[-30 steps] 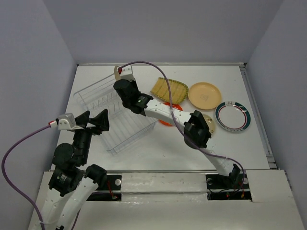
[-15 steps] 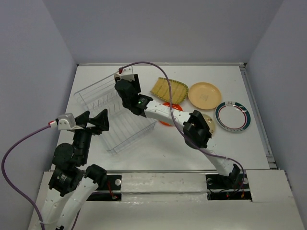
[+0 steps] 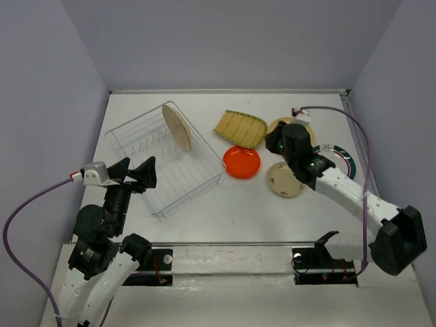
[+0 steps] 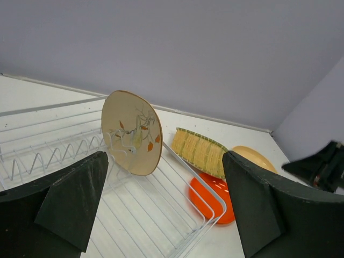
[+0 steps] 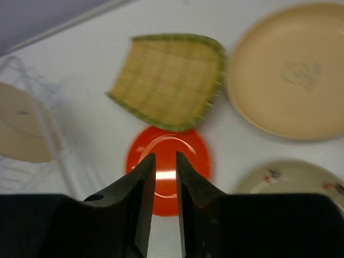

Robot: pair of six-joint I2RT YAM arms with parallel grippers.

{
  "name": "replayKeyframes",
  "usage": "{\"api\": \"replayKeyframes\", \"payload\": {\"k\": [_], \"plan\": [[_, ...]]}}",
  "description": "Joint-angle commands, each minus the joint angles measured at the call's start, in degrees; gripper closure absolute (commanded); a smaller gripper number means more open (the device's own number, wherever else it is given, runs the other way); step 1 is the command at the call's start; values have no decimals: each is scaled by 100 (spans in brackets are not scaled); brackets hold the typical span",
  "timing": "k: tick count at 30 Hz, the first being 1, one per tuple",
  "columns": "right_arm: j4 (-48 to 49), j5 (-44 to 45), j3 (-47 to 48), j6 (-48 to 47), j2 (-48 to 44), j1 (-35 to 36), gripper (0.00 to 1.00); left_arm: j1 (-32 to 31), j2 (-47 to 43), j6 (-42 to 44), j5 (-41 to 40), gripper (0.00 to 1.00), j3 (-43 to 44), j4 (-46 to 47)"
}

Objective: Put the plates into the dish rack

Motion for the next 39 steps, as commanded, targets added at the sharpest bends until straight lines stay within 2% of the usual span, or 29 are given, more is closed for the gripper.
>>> {"api": "replayKeyframes", "payload": {"k": [1, 3, 5, 9, 11, 12, 23, 30, 36, 38, 39], "plan": [[-499, -1231, -2286, 1681, -1268, -977, 79, -89, -59, 118, 2, 1, 126, 290], [-552, -1179, -2748, 1998, -1798, -1321, 88, -89, -50, 118, -15, 1, 126, 290], [-666, -1100, -3065, 2078, -2308, -1751, 88, -89, 11, 127, -24, 1, 126, 290], [-973, -1073, -3093, 2034, -2311, -2437, 55, -89, 20, 136, -6, 1, 126, 281], [-1079, -1012, -3093, 2008, -2249, -2649, 45, -89, -6, 145, -15, 1, 126, 281], [-1140, -864, -3093, 2017, -2162, -2649, 44, -89, -32, 145, -24, 1, 126, 281], [-1115, -801, -2961, 2060, -1082, -3027, 46, -115, -85, 154, -41, 1, 117, 281], [-527, -1432, -3110, 2148, -659, -3141, 48, -142, -77, 162, -24, 1, 126, 272], [-16, -2040, -3348, 2236, -509, -3203, 60, -142, -85, 180, -42, 1, 126, 281], [-25, -2058, -3435, 2228, -596, -3203, 68, -151, -103, 180, -50, 1, 126, 281], [-33, -2058, -3471, 2236, -649, -3203, 76, -151, -103, 180, -50, 1, 126, 281]]}}
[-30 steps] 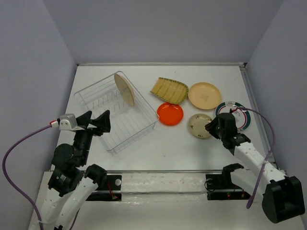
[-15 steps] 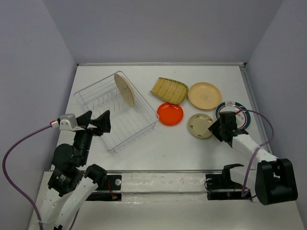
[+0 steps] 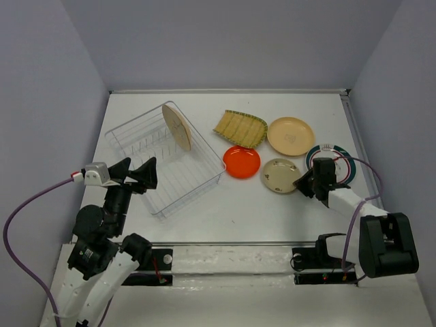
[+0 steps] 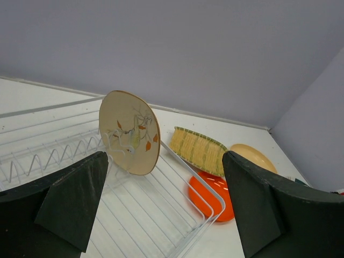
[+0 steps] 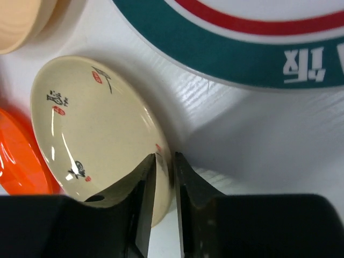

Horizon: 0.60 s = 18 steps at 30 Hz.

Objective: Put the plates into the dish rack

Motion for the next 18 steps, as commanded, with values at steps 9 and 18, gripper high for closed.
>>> {"api": "replayKeyframes", "payload": {"k": [9, 18], "plan": [[-998, -77, 235, -579, -1631, -34, 93, -17, -4, 99, -13, 1, 126, 312], [-1290, 11, 1877, -1476, -2363, 693, 93, 9, 83, 116, 40, 1, 126, 391]]}}
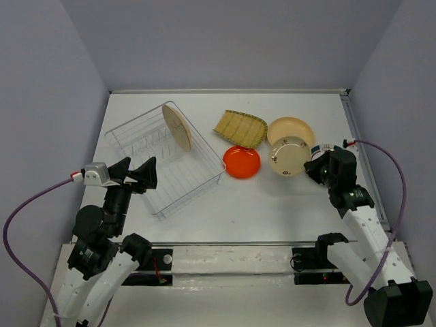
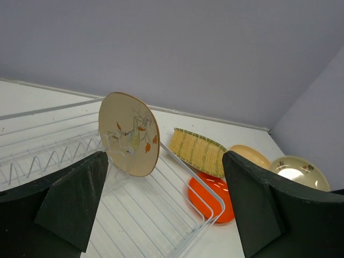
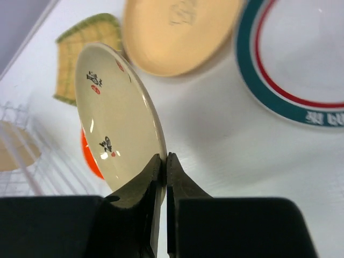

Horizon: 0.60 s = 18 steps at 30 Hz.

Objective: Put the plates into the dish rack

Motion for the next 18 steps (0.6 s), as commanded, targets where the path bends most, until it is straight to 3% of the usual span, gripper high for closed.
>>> {"api": "replayKeyframes", "payload": {"k": [1, 2, 3, 4, 6, 10, 14, 15, 18], "plan": [[267, 255, 1610, -679, 460, 983, 93, 18, 99, 101, 40, 1, 124, 358], [284, 615, 1929, -784, 690, 1439, 93, 27, 116, 101, 40, 1, 124, 358], [284, 1036, 2280, -1098, 953, 2400, 93, 35, 125, 101, 57, 1, 133, 358], [284, 1780, 2649, -1275, 1261, 2819, 93, 53, 143, 110, 75, 1, 133, 358], [258, 2372, 3844, -1680, 2297, 3671, 93, 97, 126, 93, 49, 1, 124, 341], [249, 3376, 5857, -2366, 4099, 4588, 93, 158, 55, -82, -398, 1, 168, 218], [144, 4317, 7773, -3033, 6039, 5247, 93, 176, -77, -529, -1591, 1, 229, 33], [126, 4466, 8395, -3096, 6315, 5319, 93, 168, -112, -627, -1734, 1, 247, -63], [100, 4766, 9085, -3228, 6992, 5451, 93, 176, -191, -839, -2095, 1, 282, -143]]}}
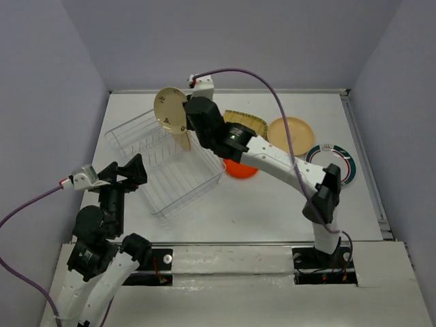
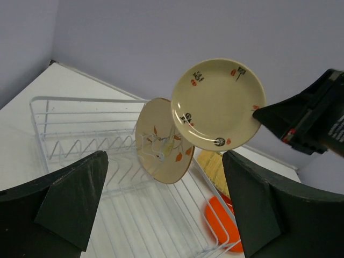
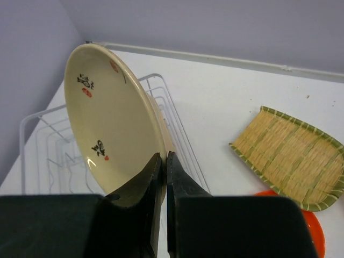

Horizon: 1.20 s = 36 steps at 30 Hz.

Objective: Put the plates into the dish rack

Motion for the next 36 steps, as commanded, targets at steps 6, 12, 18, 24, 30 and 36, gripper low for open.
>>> {"api": "replayKeyframes", "payload": {"k": [6, 12, 18, 24, 30, 36], "plan": [[674, 2108, 2085, -1263, 2039, 420, 93, 1, -268, -395, -843, 1, 262, 41], [2741, 2636, 2198, -3038, 2785, 535, 93, -69, -286, -325, -728, 1, 245, 94], [3210, 2734, 2419, -3769, 3279, 535, 93, -78, -286, -307, -693, 1, 245, 102], [4514, 3067, 2129, -4725, 3586, 535, 93, -87, -295, -307, -693, 1, 245, 102], [4792, 3129, 2252, -5237, 3973, 658, 93, -78, -277, -307, -641, 1, 245, 111], [4766, 3155, 2094, -5106, 4105, 781, 93, -78, -303, -307, -632, 1, 253, 102]]}}
